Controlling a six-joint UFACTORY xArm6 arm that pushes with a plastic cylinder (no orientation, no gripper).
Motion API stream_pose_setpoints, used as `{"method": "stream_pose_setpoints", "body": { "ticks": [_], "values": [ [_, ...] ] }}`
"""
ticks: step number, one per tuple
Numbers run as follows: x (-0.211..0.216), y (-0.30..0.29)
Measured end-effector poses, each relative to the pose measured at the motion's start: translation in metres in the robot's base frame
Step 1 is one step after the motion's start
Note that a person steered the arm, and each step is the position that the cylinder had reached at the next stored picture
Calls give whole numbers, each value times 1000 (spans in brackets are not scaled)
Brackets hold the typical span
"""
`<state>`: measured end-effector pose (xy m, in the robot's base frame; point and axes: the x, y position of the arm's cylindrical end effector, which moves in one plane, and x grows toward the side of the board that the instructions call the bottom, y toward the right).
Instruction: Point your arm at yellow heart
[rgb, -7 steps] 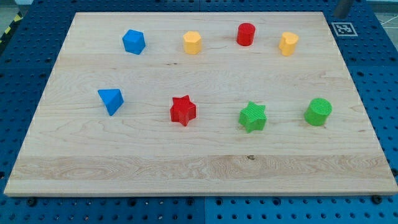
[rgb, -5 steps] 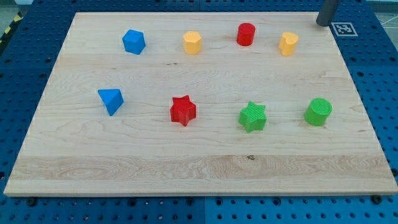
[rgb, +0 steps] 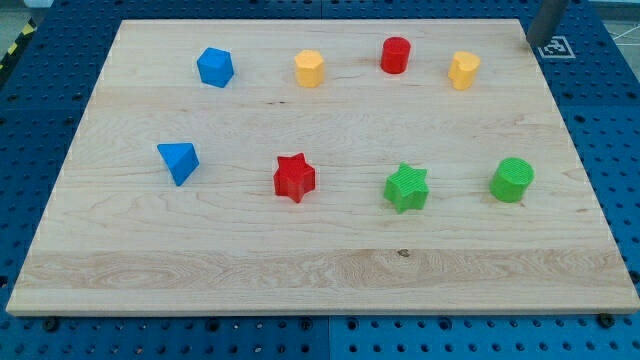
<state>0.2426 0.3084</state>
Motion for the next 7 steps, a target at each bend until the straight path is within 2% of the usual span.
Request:
{"method": "stream_pose_setpoints", "body": {
  "ticks": [7],
  "values": [
    [0, 13]
  ]
}}
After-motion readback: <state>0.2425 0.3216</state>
